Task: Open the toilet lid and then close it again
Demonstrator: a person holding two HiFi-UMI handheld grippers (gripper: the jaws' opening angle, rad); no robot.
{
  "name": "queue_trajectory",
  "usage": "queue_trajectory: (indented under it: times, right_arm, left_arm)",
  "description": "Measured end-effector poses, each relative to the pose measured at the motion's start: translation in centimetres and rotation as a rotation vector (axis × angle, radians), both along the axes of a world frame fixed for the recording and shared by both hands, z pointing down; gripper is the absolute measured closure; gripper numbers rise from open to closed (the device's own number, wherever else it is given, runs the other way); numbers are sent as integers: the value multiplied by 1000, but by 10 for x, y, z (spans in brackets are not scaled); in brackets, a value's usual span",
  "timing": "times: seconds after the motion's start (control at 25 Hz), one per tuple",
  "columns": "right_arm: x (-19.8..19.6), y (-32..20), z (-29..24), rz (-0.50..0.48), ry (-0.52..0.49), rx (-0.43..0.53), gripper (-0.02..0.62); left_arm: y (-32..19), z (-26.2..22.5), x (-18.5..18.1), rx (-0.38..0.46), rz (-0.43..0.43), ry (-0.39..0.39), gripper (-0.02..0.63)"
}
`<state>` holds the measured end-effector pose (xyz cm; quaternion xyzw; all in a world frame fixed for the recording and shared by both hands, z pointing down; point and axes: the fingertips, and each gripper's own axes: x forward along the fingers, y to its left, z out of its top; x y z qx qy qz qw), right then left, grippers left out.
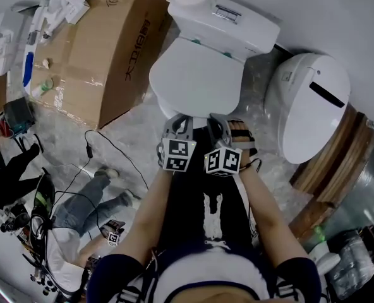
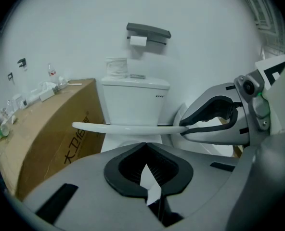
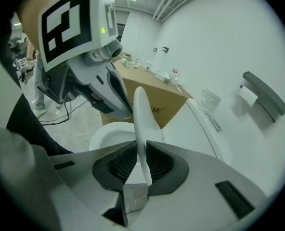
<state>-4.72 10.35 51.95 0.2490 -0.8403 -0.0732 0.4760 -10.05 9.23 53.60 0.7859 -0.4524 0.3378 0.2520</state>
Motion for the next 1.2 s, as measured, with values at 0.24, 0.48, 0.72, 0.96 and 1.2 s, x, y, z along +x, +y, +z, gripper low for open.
queue_trajectory:
  times: [0.24, 0.48, 0.72, 0.96, 1.2]
  right_arm:
    - [9, -18, -13, 53, -51, -4, 546]
    - [18, -46, -31, 122, -99, 15, 546]
    - [30, -68, -44, 154, -128, 42, 546]
    - [39, -91, -53, 204, -153, 62, 546]
    - [49, -117, -60, 251, -178, 70, 546]
  left_arm:
    - [-18, -32, 4, 103, -7, 2, 600]
    - [-39, -51, 16, 156, 5, 43, 600]
    - [-54, -61, 28, 192, 11, 57, 600]
    - [-71, -71, 34, 230, 12, 75, 600]
    - [-89, -77, 41, 250, 17, 90, 600]
